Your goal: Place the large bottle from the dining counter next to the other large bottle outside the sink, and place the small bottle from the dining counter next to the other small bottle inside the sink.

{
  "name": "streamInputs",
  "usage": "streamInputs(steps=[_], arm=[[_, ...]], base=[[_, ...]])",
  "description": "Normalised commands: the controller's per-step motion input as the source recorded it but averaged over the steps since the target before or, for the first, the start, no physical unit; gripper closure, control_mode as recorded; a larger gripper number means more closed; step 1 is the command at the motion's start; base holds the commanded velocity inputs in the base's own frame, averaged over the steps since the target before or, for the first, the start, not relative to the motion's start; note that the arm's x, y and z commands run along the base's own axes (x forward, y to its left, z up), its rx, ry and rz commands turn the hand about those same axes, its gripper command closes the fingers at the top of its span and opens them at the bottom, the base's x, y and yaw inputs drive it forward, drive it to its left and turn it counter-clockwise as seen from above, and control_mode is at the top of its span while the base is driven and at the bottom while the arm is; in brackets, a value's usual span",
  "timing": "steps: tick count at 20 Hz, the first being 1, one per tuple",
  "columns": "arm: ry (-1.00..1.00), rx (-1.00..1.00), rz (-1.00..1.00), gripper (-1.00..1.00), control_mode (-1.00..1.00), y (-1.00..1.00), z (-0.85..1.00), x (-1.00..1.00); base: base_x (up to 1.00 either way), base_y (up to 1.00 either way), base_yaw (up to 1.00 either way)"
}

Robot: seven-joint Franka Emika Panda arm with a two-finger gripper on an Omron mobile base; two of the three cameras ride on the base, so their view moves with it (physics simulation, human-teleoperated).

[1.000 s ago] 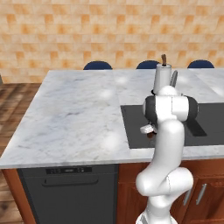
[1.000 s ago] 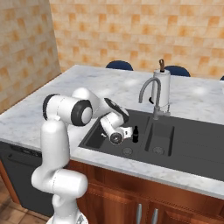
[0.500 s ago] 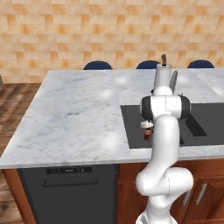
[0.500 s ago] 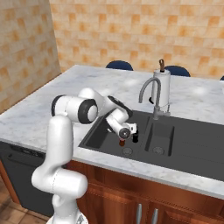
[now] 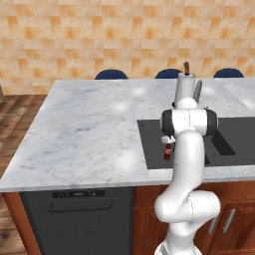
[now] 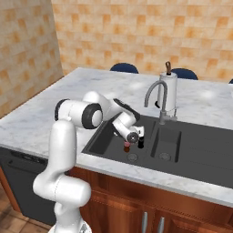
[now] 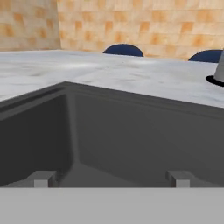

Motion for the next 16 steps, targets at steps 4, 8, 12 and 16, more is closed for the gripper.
streamInputs(steps=[4, 8, 12, 16], arm=[[-0.06, 0.00, 0.01, -1.00, -1.00, 0.23, 0.40, -0.04], [-0.02, 0.00, 0.02, -1.00, -1.00, 0.48, 0.22, 0.00], [-0.03, 0.00, 0.02, -1.00, -1.00, 0.53, 0.35, -0.06], [-0.06, 0.00, 0.02, -1.00, -1.00, 0.54, 0.52, -0.22]], base=[[0.00, 0.00, 0.00], [0.00, 0.00, 0.00], [0.00, 0.00, 0.00], [0.00, 0.00, 0.00]])
